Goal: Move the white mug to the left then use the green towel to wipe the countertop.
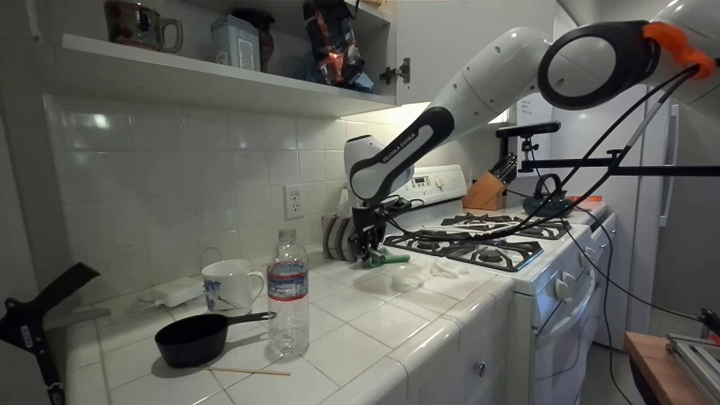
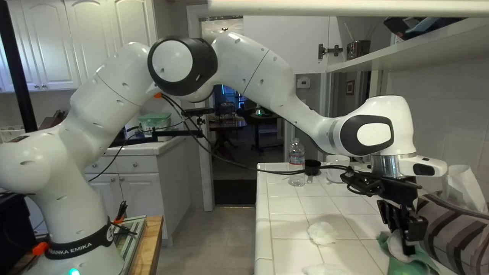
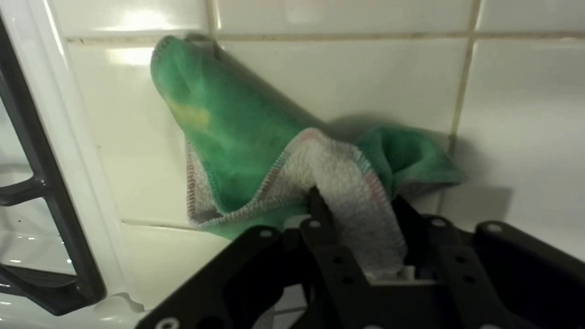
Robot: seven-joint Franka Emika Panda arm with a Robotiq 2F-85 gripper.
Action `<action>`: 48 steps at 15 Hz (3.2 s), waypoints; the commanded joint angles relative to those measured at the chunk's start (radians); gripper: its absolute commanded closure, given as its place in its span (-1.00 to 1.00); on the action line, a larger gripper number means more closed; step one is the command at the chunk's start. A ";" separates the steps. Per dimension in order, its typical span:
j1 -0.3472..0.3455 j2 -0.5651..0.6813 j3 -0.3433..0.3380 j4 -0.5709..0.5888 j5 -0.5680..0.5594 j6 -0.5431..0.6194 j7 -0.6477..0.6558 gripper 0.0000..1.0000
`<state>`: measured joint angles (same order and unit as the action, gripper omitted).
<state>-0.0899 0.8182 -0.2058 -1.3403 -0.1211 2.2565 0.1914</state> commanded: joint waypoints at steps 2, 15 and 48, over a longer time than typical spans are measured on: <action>-0.020 -0.115 0.086 -0.163 0.026 -0.037 -0.155 0.96; -0.027 -0.124 0.293 -0.126 0.026 -0.147 -0.667 0.91; -0.036 -0.410 0.177 -0.818 0.122 0.259 -0.374 0.91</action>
<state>-0.0840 0.3455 0.0086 -2.1169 -0.0291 2.5163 -0.1881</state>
